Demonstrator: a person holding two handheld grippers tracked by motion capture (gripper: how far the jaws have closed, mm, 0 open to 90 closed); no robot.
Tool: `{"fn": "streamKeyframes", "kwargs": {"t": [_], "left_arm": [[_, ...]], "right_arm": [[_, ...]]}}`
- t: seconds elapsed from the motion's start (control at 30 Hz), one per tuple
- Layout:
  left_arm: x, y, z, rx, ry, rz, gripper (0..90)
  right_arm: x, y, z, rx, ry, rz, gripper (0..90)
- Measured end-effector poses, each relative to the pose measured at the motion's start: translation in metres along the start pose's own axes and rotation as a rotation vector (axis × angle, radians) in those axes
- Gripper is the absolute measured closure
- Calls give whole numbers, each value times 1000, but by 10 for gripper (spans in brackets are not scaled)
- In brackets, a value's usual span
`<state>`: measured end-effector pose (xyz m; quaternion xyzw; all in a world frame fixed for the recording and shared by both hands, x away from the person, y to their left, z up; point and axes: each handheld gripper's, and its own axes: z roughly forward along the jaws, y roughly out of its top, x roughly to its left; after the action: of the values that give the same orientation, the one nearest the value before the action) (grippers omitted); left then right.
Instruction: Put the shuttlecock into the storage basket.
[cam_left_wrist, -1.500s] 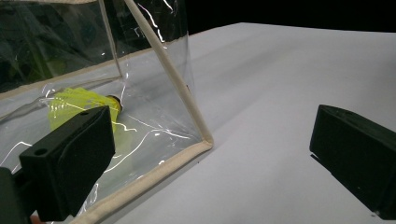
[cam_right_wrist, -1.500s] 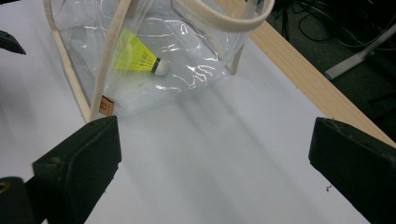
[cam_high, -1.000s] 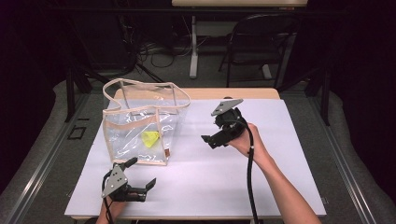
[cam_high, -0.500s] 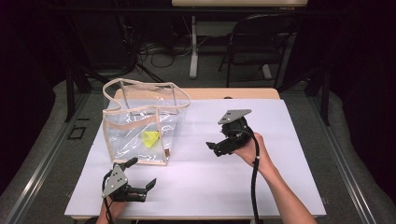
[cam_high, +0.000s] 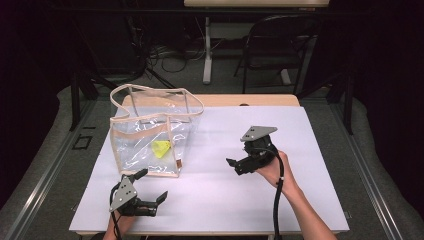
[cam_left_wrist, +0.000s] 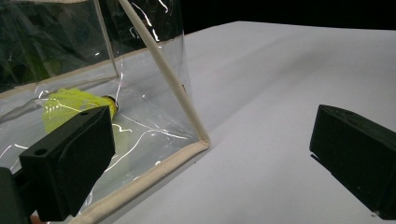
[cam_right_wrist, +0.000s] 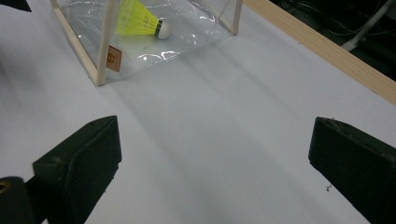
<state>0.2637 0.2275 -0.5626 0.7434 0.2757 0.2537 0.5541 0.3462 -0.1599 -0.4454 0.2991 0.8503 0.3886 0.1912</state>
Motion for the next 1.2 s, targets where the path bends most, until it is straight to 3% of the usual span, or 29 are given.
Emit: {"fn": "streamKeyframes", "kwargs": {"t": [0.67, 1.2], "left_arm": [[0, 0, 1, 0, -2, -1, 1], [0, 0, 1, 2, -3, 0, 1]], "right_arm": [[4, -25, -4, -34, -9, 10, 23], [6, -59, -11, -71, -36, 19, 25]]}}
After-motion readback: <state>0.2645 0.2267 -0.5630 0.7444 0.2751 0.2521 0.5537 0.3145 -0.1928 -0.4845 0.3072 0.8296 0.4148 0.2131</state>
